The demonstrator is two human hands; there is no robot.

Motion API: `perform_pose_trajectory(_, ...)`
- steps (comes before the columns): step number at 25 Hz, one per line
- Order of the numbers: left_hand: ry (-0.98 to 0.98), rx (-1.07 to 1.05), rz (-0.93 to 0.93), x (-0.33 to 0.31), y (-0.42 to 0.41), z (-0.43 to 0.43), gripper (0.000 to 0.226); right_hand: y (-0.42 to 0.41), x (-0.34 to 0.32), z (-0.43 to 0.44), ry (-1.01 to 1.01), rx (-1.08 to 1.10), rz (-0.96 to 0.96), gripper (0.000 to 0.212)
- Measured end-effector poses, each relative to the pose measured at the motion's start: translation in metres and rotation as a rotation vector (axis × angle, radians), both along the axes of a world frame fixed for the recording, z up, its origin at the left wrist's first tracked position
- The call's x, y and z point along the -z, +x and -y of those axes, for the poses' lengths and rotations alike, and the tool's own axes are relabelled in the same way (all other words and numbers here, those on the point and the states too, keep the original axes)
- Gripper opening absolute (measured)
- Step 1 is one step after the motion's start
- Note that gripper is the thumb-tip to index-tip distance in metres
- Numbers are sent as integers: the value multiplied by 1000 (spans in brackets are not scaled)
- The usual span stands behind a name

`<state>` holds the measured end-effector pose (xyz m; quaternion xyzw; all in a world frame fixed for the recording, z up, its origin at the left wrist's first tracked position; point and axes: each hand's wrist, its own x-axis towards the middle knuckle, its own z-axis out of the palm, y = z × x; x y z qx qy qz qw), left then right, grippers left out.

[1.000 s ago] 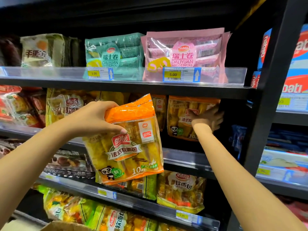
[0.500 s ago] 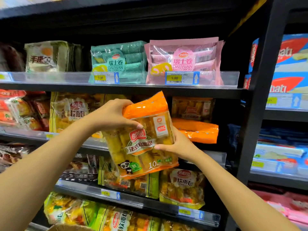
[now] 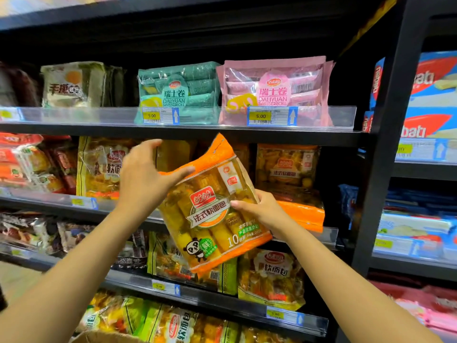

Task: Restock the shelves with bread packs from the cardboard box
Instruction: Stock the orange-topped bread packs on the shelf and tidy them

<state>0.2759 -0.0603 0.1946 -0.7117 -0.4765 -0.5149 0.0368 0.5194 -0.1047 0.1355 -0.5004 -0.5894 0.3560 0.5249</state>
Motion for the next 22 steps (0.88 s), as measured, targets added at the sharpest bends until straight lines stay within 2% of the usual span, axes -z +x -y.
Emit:
perform_pose_trajectory(1,-21,-2,183,11,-3,2,99,-2,0,0,-5,13,-19,29)
perform_pose_trajectory(3,-281,130,463,31,-6,4,108,-7,-1,0,-12,25,-62,31)
perform_pose_trajectory(5,-539,350,622,46,-6,-2,115,-13,-6,3,-35,1,-119,32)
perform_pose_trajectory(8,-665,534,656,55,-9,-10,98,-22,-11,5,-94,-40,-167,35)
perform_pose_trajectory(11,-680,612,653,64,-16,-7,98,-27,-5,10,-213,-47,-198,41)
perform_pose_trajectory(13,-773,673,594,72,-21,-3,100,-28,3,15,-307,-53,-289,40)
perform_pose_trajectory(16,-878,811,507,76,-19,1,80,-26,4,17,-279,-46,-335,39)
perform_pose_trajectory(17,-854,807,520,74,-17,-3,77,-24,0,18,-230,-36,-277,39)
perform_pose_trajectory(19,-777,781,591,65,-13,-16,82,-12,-12,19,-88,37,-19,43)
perform_pose_trajectory(21,-736,795,609,54,-10,-32,87,11,-19,22,60,252,374,52)
perform_pose_trajectory(22,-718,793,594,48,-8,-39,90,26,-18,23,86,387,583,65)
